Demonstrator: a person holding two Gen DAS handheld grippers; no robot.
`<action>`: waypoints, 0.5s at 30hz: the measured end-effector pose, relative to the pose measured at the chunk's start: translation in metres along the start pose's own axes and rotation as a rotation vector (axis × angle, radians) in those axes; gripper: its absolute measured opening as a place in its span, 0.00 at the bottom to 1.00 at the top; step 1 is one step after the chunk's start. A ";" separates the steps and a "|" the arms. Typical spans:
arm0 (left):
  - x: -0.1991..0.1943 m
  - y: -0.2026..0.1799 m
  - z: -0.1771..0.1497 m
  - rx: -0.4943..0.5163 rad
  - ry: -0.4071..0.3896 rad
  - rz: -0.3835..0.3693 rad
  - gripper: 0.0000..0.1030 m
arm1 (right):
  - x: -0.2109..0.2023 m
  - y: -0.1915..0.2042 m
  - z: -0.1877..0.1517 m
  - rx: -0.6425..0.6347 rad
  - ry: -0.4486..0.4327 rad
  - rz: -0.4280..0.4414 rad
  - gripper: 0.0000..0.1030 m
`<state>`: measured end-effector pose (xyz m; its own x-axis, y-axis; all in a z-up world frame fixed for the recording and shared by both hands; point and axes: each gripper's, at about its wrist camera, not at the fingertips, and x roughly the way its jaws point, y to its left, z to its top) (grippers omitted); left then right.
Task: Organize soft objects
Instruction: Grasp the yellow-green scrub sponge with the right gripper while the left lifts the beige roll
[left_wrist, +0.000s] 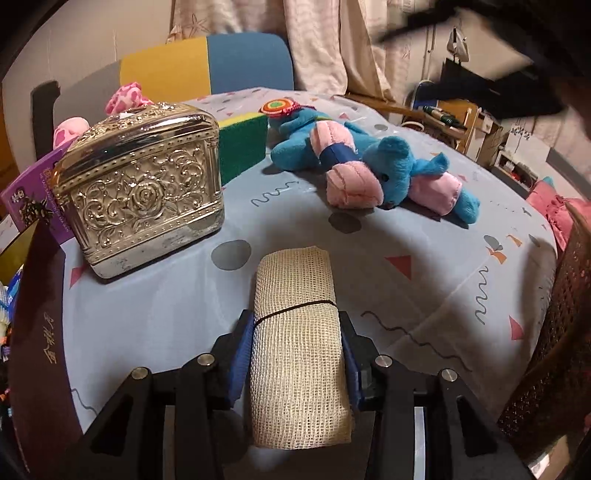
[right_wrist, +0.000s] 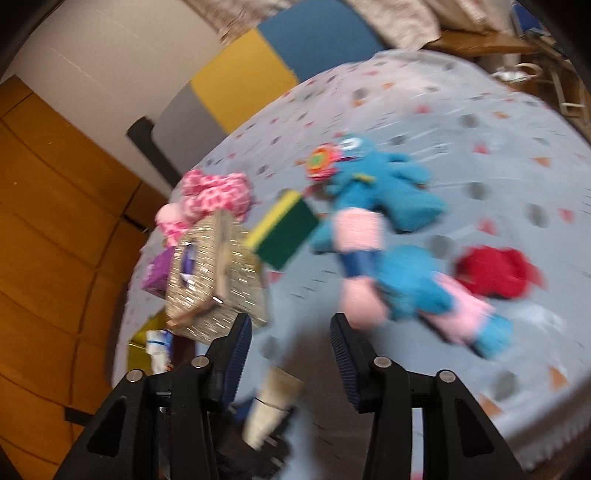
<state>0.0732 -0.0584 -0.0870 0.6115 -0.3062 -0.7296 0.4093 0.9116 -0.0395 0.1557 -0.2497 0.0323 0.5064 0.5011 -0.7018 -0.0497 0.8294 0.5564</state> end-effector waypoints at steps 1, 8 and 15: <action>0.000 -0.001 -0.001 0.000 -0.011 -0.005 0.42 | 0.010 0.005 0.008 0.002 0.019 0.020 0.57; 0.000 0.003 -0.003 -0.018 -0.060 -0.039 0.41 | 0.093 0.024 0.068 0.101 0.132 0.052 0.69; -0.002 0.008 -0.007 -0.034 -0.086 -0.068 0.41 | 0.153 0.022 0.100 0.189 0.153 -0.065 0.69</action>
<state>0.0705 -0.0482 -0.0912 0.6395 -0.3884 -0.6634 0.4293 0.8963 -0.1110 0.3177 -0.1794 -0.0182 0.3665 0.4919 -0.7898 0.1473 0.8074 0.5713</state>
